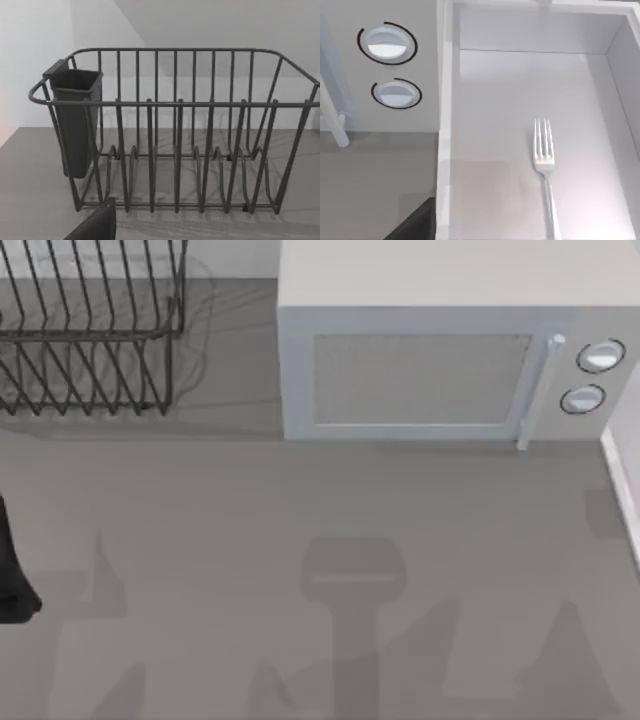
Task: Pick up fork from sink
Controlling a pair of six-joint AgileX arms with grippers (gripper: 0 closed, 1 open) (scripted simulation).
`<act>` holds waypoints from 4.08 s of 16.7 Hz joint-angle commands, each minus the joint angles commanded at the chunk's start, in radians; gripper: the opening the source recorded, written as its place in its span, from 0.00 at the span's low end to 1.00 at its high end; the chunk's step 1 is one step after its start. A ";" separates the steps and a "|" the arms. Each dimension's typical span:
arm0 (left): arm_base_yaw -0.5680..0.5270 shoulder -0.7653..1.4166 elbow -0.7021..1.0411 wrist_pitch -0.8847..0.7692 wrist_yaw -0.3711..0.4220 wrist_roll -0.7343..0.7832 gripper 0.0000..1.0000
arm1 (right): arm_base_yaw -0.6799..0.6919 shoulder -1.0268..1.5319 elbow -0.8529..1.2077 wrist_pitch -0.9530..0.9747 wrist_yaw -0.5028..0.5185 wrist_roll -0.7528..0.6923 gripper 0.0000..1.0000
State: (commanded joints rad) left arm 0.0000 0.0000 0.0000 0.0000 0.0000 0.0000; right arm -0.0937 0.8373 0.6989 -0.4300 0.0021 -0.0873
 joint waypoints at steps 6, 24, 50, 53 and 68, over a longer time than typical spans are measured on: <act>0.000 0.000 0.000 0.000 0.000 0.000 1.00 | -0.067 0.596 0.494 -0.306 0.001 -0.061 1.00; 0.000 0.000 0.000 0.000 0.000 0.000 1.00 | -0.162 1.459 1.201 -0.744 0.002 -0.148 1.00; 0.000 0.000 0.000 0.000 0.000 0.000 1.00 | -0.161 1.690 0.994 -0.306 0.005 -0.144 0.40; 0.000 0.000 0.000 0.000 0.000 0.000 1.00 | -0.161 1.690 0.994 -0.306 0.005 -0.144 0.17; 0.000 0.000 0.000 0.000 0.000 0.000 1.00 | -0.159 1.617 1.058 -0.394 -0.007 -0.135 0.00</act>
State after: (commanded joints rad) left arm 0.0000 0.0000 0.0000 0.0000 0.0000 0.0000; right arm -0.2525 2.4547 1.7568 -0.8238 -0.0047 -0.2227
